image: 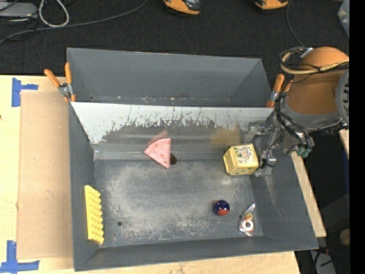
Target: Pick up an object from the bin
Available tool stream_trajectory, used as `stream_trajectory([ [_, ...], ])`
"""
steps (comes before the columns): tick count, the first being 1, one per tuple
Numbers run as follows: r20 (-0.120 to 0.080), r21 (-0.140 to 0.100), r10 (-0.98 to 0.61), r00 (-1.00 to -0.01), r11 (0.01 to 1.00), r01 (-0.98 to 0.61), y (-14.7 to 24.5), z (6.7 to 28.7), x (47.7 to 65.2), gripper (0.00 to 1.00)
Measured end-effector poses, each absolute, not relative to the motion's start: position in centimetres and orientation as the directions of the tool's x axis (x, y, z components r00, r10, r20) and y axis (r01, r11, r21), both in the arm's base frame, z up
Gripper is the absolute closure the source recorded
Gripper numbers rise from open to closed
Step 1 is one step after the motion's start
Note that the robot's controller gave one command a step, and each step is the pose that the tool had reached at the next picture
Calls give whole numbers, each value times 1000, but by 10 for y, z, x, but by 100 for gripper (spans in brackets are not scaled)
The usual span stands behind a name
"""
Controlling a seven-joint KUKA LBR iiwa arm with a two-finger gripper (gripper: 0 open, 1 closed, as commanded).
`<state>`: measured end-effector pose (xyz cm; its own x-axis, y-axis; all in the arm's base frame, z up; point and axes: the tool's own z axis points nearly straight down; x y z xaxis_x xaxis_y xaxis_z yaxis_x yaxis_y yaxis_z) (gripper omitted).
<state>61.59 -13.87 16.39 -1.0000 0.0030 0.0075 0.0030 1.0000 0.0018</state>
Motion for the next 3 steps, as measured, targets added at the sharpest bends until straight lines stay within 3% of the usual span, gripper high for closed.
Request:
stream_trajectory([
  [1, 0, 0, 0, -1000, 1000, 0, -138, 168, 618, 0],
  [2, 5, 3, -60, -998, 998, -60, -139, 108, 622, 0],
  [3, -6, -1, -128, -992, 992, -128, -141, 103, 621, 0],
])
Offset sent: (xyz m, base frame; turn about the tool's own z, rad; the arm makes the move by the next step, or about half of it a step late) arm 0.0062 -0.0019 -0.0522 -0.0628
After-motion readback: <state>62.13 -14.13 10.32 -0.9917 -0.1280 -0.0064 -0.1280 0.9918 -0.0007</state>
